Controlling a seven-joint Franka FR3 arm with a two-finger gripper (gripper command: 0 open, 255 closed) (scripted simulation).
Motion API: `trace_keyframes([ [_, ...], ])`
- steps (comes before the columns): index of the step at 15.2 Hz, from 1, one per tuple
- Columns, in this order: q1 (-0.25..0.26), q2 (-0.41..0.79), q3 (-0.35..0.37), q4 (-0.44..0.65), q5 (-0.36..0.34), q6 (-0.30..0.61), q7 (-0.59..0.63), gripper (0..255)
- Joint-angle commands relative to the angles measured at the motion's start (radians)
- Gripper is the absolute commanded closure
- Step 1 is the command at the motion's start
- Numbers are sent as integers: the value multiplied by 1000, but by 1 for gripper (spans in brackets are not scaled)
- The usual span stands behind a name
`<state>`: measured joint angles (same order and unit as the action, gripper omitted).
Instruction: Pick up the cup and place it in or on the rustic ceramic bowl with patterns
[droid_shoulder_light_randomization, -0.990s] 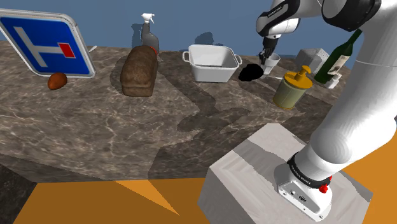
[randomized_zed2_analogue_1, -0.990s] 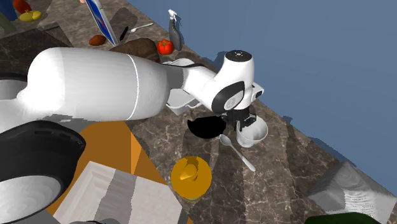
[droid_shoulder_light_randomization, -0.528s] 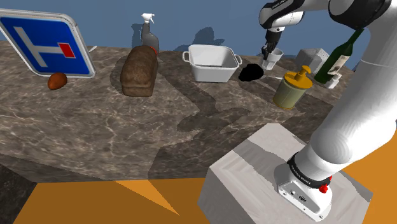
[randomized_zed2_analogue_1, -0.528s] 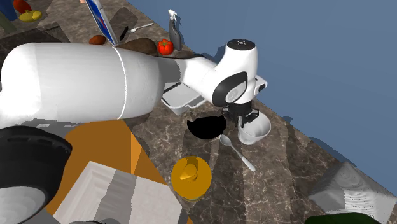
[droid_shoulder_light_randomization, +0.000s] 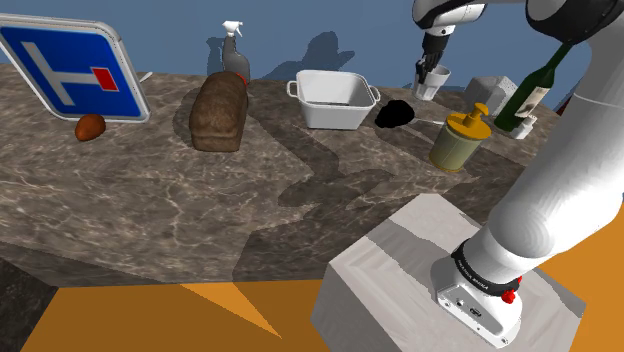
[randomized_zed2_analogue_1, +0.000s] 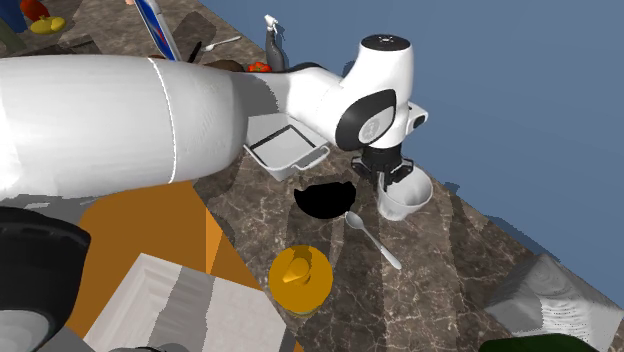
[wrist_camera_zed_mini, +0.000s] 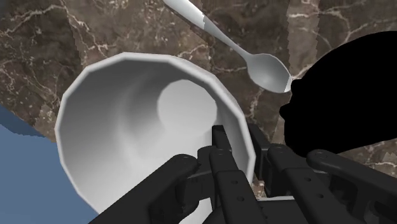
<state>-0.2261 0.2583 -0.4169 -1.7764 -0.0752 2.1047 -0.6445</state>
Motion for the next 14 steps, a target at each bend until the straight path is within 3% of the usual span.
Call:
trace_keyframes([
  [1, 0, -5, 0, 21, -1, -25, -2, 255],
  [14, 2, -35, -4, 158, -6, -189, -17, 255],
])
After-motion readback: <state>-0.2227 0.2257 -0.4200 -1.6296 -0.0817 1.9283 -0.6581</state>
